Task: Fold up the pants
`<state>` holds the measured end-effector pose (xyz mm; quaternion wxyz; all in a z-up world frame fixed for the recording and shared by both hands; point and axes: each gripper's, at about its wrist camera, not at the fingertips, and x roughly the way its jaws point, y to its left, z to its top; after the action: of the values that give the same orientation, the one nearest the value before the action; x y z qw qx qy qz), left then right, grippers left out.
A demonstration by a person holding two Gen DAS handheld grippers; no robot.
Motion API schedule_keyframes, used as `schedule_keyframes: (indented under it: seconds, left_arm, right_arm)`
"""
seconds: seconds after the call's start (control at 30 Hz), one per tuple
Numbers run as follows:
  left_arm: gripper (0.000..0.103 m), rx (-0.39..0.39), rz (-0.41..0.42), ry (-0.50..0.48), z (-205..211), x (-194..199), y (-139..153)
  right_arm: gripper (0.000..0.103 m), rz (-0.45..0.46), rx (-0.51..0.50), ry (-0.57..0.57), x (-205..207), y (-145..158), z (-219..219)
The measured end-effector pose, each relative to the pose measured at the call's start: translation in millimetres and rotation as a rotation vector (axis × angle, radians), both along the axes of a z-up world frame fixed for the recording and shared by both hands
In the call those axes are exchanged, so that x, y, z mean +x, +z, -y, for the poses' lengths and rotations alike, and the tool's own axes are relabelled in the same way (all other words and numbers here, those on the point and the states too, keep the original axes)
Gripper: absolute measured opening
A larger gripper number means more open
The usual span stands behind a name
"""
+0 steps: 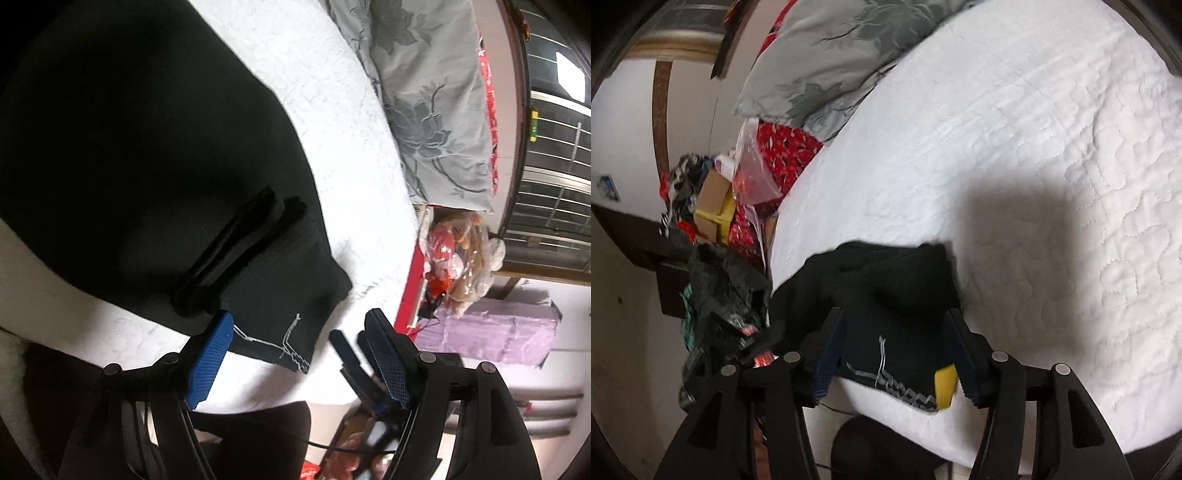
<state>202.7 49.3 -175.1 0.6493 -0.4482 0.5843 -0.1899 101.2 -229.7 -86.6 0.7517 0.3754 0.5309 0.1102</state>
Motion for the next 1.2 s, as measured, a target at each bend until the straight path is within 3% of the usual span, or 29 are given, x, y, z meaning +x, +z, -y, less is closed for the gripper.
schedule_keyframes:
  seconds: [0.1,0.37,0.63,0.9,1.07,1.13,1.2]
  left_arm:
    - [0.073,0.02,0.023,-0.009,-16.8,-0.7,10.5]
    - [0.076,0.174,0.081,-0.029,-80.6,2.3,48.3]
    - [0.076,0.298,0.102,-0.027,-148.3,0.1,81.9]
    - [0.076,0.41,0.095,-0.048,-206.2,-0.7,117.4]
    - [0.076,0.587,0.129,-0.086,-220.6,0.1,134.5]
    - [0.077,0.649,0.129,-0.123,-220.3,3.8,139.0]
    - [0.077,0.666,0.128,-0.167,-220.2,9.6,140.4]
  right_arm:
    - [0.06,-0.004,-0.08,0.048,-6.1,3.2,-17.3]
    - [0.07,0.045,-0.302,0.172,-16.6,16.4,-66.8]
    - [0.074,0.076,-0.475,0.222,-17.1,29.6,-108.8]
    - [0.092,0.1,-0.727,0.257,-11.0,35.5,-167.6]
    - [0.094,0.174,-0.874,0.255,-11.0,46.8,-208.5]
    - [0.103,0.171,-0.959,0.266,-4.8,50.6,-226.4]
    - [0.103,0.212,-1.06,0.311,-1.3,52.9,-249.6]
